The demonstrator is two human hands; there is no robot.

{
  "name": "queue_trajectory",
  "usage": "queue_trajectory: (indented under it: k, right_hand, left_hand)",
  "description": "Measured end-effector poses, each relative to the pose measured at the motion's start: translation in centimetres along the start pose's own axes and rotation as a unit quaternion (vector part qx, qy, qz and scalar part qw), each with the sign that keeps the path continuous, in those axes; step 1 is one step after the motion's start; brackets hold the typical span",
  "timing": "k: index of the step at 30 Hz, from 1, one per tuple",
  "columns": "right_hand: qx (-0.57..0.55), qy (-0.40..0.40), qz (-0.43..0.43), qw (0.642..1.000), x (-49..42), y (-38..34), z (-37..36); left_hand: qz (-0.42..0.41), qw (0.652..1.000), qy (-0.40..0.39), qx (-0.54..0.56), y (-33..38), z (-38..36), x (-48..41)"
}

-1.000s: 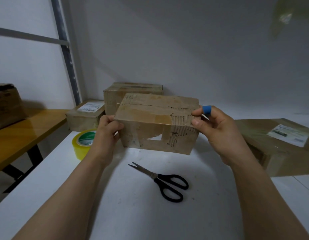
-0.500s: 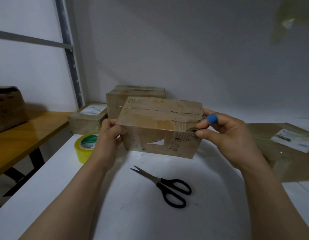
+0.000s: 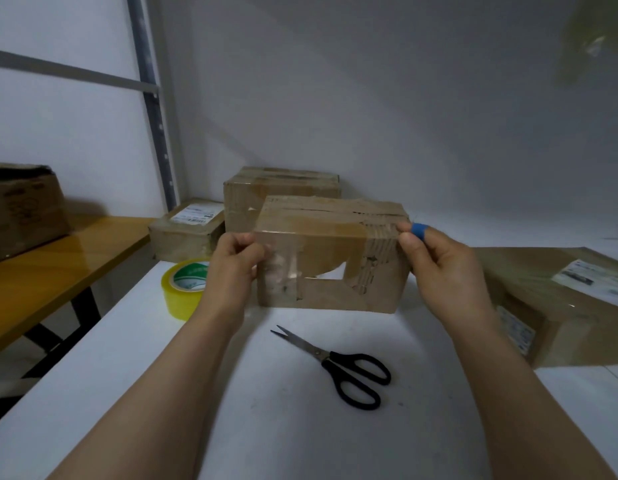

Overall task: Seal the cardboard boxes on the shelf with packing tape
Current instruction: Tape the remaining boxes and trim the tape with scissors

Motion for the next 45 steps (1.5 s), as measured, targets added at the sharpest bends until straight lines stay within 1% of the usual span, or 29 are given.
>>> queue_trajectory:
  k: [2,4,6,7,8,9,10,11,12,13,14,15,17,18,19,20,22,23,24,26,28,30,35,37,39,41,43,44,45]
  right_hand:
    - [0.039,-0.019,0.001,0.999,-0.1,0.0,-0.4]
    - [0.051,-0.022,0.001,0.998,-0.3,-0.1,-0.7]
    - [0.047,-0.037,-0.001,0.998,-0.3,-0.1,-1.0]
    - [0.044,-0.046,-0.001,0.998,-0.3,-0.1,-1.1]
    - [0.04,-0.053,0.0,0.998,-0.2,0.0,-1.2]
    - [0.035,-0.057,0.002,0.998,-0.1,0.0,-1.2]
    - [0.031,-0.061,0.003,0.998,-0.1,0.1,-1.2]
    - [0.03,-0.066,0.001,0.997,-0.1,0.1,-1.2]
    - [0.031,-0.073,-0.005,0.997,-0.1,0.2,-1.2]
    - [0.033,-0.08,-0.012,0.996,-0.1,0.2,-1.2]
    - [0.035,-0.083,-0.016,0.996,0.0,0.2,-1.1]
    - [0.04,-0.083,-0.018,0.996,0.0,0.1,-1.0]
    - [0.054,-0.081,-0.006,0.995,0.2,-0.3,-0.9]
    - [0.071,-0.086,0.006,0.994,0.3,-0.6,-1.0]
    - [0.092,-0.095,0.018,0.991,0.4,-0.7,-1.1]
    - [0.109,-0.106,0.025,0.988,0.5,-0.7,-1.3]
    - [0.13,-0.116,0.023,0.984,0.4,-0.4,-1.6]
    - [0.141,-0.107,0.02,0.984,0.2,-0.3,-1.6]
    - [0.156,-0.089,0.02,0.984,0.1,-0.2,-1.4]
    - [0.202,-0.049,0.029,0.978,0.0,-0.4,-1.1]
    - [0.255,-0.04,0.027,0.966,-0.3,-0.6,-1.2]
    - [0.279,-0.052,0.009,0.959,-0.5,-0.3,-1.4]
    - [0.233,-0.096,-0.007,0.968,0.2,0.1,-1.8]
    - [0.223,-0.094,-0.006,0.97,0.5,-0.2,-1.9]
    - [0.242,-0.091,-0.007,0.966,0.6,-0.6,-1.9]
    - [0.243,-0.06,0.012,0.968,0.8,-1.8,-1.3]
    - [0.177,-0.007,0.066,0.982,1.5,-4.2,-0.1]
    - [0.112,0.01,0.094,0.989,2.1,-5.7,0.5]
    - [0.026,0.002,0.115,0.993,2.8,-7.2,0.9]
  left_hand:
    - [0.001,1.0,0.014,-0.005,-0.1,-0.1,0.1]
    - [-0.012,0.999,0.013,-0.049,0.1,0.1,0.3]
    - [-0.06,0.986,0.003,-0.156,1.5,0.5,0.4]
    - [-0.089,0.968,0.0,-0.235,2.6,0.8,0.3]
    - [-0.105,0.937,-0.004,-0.332,3.5,1.0,0.1]
    - [-0.093,0.888,-0.008,-0.451,4.1,1.4,-0.1]
    - [-0.051,0.818,-0.021,-0.572,4.2,2.1,-0.6]
    - [0.011,0.747,-0.043,-0.663,4.0,2.7,-0.9]
    - [0.078,0.693,-0.067,-0.714,3.6,3.5,-0.9]
    - [0.136,0.658,-0.094,-0.735,2.9,4.4,-0.7]
    - [0.176,0.647,-0.107,-0.734,2.4,5.3,-0.4]
    - [0.188,0.654,-0.101,-0.726,2.1,6.2,-0.2]
    - [0.162,0.682,-0.077,-0.709,1.9,7.6,-0.6]
    - [0.148,0.699,-0.065,-0.696,1.7,8.2,-0.7]
    - [0.136,0.726,-0.053,-0.672,1.8,8.5,-0.7]
    - [0.131,0.761,-0.037,-0.634,2.2,8.5,-0.7]
    - [0.118,0.868,-0.002,-0.482,4.0,7.7,0.0]
    - [0.116,0.907,0.005,-0.404,4.9,7.1,0.5]
    - [0.12,0.934,0.005,-0.337,5.7,6.6,1.0]
    - [0.123,0.965,-0.016,-0.232,6.9,5.5,2.0]
    - [0.121,0.981,-0.046,-0.144,7.8,4.1,3.2]
    - [0.113,0.986,-0.068,-0.1,8.1,2.5,4.1]
    - [0.044,0.995,-0.05,-0.075,8.8,0.2,5.3]
    - [0.001,0.998,-0.033,-0.062,9.1,-0.3,5.8]
    - [-0.046,0.998,-0.023,-0.039,9.3,-0.7,6.4]
    - [-0.083,0.996,-0.018,-0.029,9.6,-1.2,7.0]
    - [-0.116,0.992,-0.03,-0.028,9.9,-2.0,7.4]
    - [-0.132,0.99,-0.041,-0.028,10.1,-2.6,7.6]
    - [-0.148,0.987,-0.054,-0.03,10.2,-3.3,7.7]
Point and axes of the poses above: each hand's wrist, its own x-axis away from the middle knuckle, its own z-axis out of the back of the hand, y = z × x, the point moved 5 cm from there along -x, towards the middle knuckle, and after that the axes turned 15 degrees about x, right-handed, at the moved point
